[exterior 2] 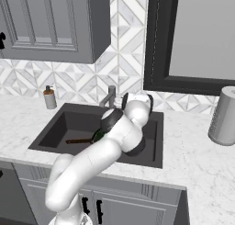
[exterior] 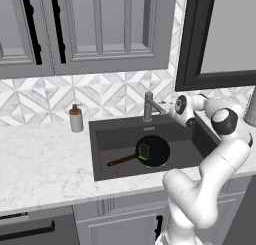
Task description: Pick the pan and sponge and place them into the sink. Then turn on the water.
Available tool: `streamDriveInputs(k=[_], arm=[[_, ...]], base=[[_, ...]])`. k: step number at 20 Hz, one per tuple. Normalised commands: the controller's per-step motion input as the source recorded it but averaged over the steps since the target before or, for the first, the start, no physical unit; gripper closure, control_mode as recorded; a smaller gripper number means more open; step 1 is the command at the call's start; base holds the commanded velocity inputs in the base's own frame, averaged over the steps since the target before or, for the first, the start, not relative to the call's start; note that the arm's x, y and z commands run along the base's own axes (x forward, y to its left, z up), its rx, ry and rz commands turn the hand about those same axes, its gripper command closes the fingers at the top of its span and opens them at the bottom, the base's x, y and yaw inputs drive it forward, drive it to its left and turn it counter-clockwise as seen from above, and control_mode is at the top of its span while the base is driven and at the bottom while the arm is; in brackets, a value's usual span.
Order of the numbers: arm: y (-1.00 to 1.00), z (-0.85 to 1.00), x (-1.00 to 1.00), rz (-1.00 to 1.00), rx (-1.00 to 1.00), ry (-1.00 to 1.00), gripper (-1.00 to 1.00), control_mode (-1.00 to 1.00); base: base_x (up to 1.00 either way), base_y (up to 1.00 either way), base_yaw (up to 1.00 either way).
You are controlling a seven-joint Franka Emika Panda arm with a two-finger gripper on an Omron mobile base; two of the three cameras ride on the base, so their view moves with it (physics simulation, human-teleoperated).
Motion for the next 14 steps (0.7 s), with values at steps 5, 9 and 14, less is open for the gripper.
streamDriveInputs(k=[5, 9, 14], arm=[[-1.00, -0.11, 0.00, 0.00, 0.07, 0.00, -1.00, -1.00], [-1.00, -0.08, 0.00, 0.00, 0.06, 0.00, -1.00, -1.00], [-0.85, -0.09, 0.00, 0.00, 0.02, 0.00, -1.00, -1.00]], base=[[0.00, 0.00, 0.00], [0.00, 0.00, 0.00], [0.00, 0.00, 0.00]])
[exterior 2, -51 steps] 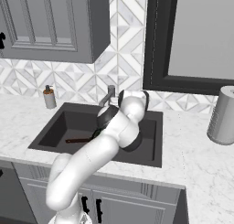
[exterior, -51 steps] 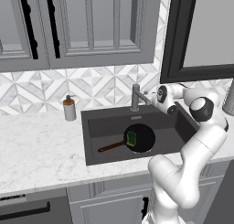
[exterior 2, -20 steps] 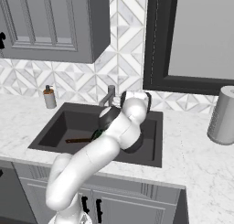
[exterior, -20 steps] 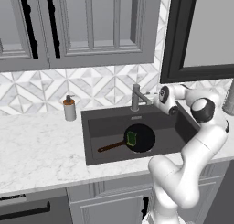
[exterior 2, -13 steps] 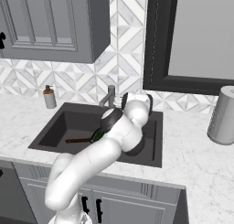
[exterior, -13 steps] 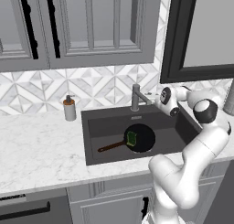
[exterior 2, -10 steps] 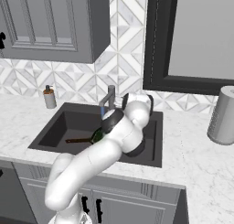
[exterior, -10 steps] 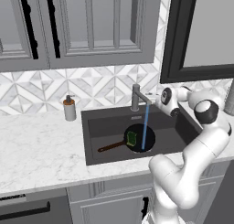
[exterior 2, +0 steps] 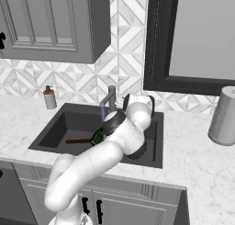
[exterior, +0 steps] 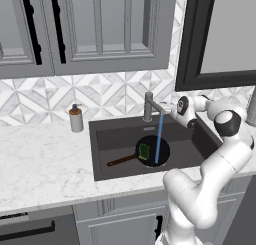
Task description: Pick the pan and sponge and place them into the sink. Then turn on the water.
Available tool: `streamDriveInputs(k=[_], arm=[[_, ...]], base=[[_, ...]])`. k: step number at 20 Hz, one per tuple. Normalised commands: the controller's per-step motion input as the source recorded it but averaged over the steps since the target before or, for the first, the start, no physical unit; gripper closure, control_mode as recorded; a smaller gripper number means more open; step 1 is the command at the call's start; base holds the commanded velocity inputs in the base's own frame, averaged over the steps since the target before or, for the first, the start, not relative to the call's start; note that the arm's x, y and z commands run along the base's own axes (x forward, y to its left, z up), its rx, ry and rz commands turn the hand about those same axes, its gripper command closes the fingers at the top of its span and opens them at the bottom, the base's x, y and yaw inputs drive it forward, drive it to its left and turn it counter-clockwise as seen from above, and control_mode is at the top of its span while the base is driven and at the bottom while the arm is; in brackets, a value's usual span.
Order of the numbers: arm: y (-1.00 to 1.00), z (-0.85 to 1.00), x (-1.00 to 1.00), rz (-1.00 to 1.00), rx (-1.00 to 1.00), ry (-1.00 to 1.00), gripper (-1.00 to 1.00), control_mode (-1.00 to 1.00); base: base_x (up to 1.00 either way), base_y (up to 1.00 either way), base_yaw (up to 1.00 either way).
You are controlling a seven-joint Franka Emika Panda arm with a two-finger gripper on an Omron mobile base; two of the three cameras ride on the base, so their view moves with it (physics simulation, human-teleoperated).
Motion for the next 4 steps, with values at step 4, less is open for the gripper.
streamDriveInputs(k=[4], arm=[[-0.25, -0.04, 0.00, 0.00, 0.00, 0.00, -1.00, -1.00]], base=[[0.00, 0.00, 0.00]])
